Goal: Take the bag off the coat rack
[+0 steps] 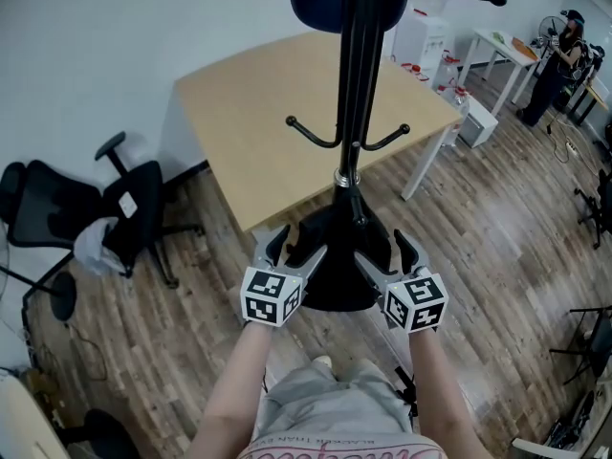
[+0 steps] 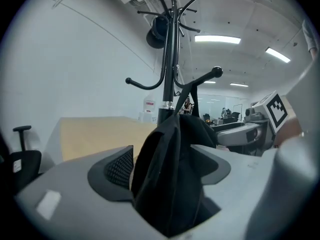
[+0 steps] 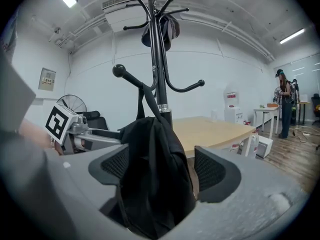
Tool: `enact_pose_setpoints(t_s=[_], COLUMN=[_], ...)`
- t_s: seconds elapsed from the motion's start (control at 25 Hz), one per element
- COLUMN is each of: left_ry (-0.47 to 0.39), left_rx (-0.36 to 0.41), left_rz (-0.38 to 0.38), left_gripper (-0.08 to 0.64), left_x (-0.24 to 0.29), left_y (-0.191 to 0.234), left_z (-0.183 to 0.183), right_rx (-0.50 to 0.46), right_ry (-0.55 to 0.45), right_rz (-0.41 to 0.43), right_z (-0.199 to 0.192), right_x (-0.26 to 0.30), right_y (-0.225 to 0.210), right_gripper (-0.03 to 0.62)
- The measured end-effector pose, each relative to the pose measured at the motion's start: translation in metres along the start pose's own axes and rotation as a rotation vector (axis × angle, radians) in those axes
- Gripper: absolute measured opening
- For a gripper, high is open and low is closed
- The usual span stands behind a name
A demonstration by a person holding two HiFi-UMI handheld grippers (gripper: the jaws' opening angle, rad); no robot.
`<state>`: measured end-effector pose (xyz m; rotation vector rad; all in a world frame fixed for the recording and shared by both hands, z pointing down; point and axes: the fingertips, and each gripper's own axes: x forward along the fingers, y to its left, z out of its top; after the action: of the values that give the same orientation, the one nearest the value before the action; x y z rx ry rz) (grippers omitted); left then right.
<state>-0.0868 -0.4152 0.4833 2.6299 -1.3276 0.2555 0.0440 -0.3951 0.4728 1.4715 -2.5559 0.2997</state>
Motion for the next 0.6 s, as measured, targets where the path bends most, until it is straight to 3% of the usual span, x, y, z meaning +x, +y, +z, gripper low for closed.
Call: enact_pose_setpoints(t_s=[0.16, 0.4, 0.6], left_ry=[0.066, 0.085, 0.105], left_rx=[-0.023, -0.048, -0.023], left_rz=[-0.029, -0.039, -0.065], left_gripper=[0.337, 0.291, 0.275], left_x=[0.01, 0.023, 0.039], left_y=[-0.001, 0.004, 0.003], left_z=[-0.015, -0.021, -0.023], right_rx=[-0.004, -0.023, -0.05], right_ry=[0.054, 0.124, 0.159], right_rz=[0.002, -0.028, 0.014], right_z=[-0.011, -0.028, -0.034], right_x=[0.014, 0.033, 0.051], right_y=[-0.004, -0.014, -0.015], right_gripper=[0.356, 0.314, 0.312])
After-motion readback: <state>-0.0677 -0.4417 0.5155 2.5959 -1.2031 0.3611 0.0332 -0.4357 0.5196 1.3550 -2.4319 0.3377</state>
